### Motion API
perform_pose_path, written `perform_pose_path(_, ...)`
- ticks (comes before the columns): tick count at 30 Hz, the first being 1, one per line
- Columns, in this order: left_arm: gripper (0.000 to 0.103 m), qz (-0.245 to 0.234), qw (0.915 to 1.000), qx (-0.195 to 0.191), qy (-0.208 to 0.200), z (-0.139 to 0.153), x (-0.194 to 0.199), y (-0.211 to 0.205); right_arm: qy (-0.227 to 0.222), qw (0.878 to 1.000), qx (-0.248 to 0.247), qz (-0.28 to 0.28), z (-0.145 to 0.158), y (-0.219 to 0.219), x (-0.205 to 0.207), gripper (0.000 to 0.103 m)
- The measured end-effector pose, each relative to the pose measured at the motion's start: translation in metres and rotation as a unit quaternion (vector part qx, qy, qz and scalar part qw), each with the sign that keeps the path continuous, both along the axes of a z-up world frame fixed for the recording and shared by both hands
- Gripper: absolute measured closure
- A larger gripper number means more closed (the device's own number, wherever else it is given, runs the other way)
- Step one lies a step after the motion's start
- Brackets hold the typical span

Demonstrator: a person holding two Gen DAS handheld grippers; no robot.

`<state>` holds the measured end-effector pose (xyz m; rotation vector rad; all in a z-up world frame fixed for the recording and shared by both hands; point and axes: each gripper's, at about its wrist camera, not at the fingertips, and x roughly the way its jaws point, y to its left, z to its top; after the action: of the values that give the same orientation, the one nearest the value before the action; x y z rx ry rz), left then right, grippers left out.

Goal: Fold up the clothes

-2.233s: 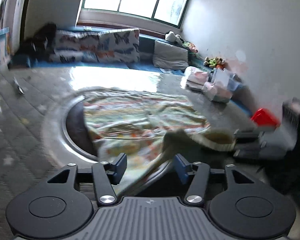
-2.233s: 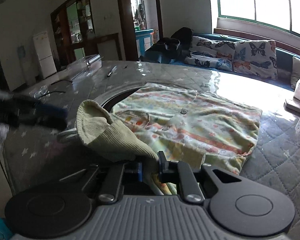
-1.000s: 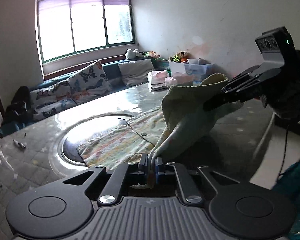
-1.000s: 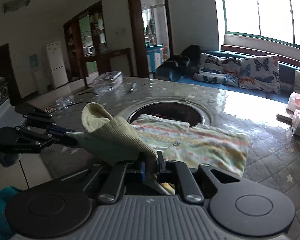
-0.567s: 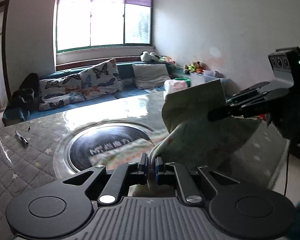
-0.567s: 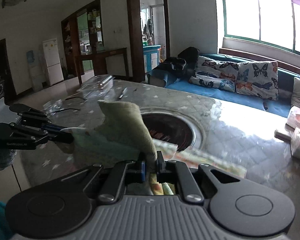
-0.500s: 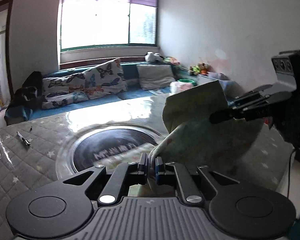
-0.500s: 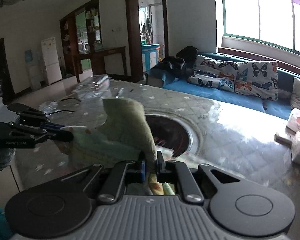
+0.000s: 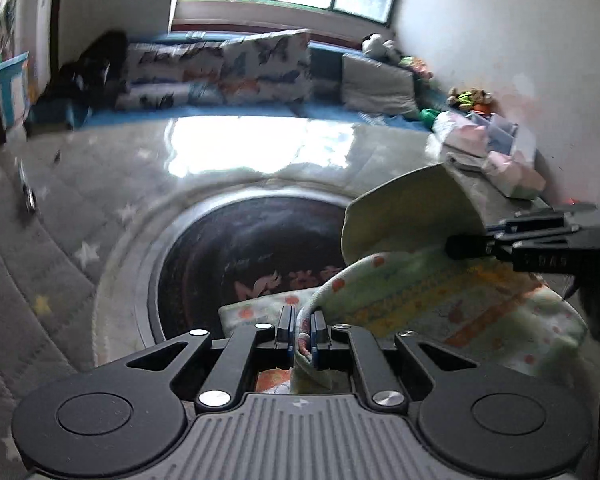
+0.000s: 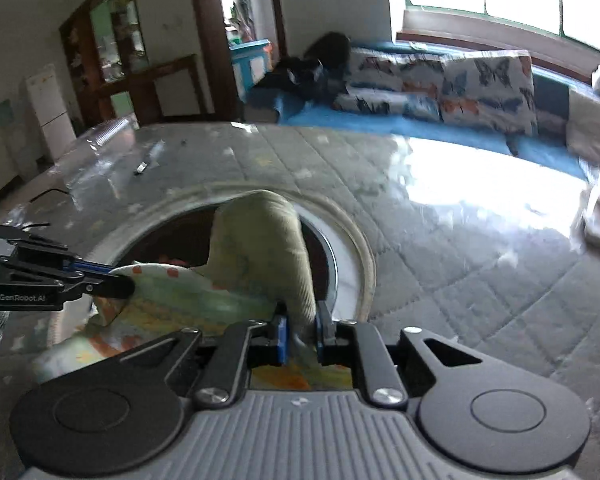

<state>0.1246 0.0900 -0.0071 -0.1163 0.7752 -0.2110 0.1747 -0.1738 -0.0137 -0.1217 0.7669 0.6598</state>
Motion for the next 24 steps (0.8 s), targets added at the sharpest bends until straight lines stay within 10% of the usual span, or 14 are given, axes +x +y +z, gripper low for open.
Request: perform_pose_path(24,0.085,0.075,0.9969,0.021,-0.017,0.019,0.006,0.002,-0.023,0.997,0.013,-0.071,0.007,-0.062,-0.033,0.081)
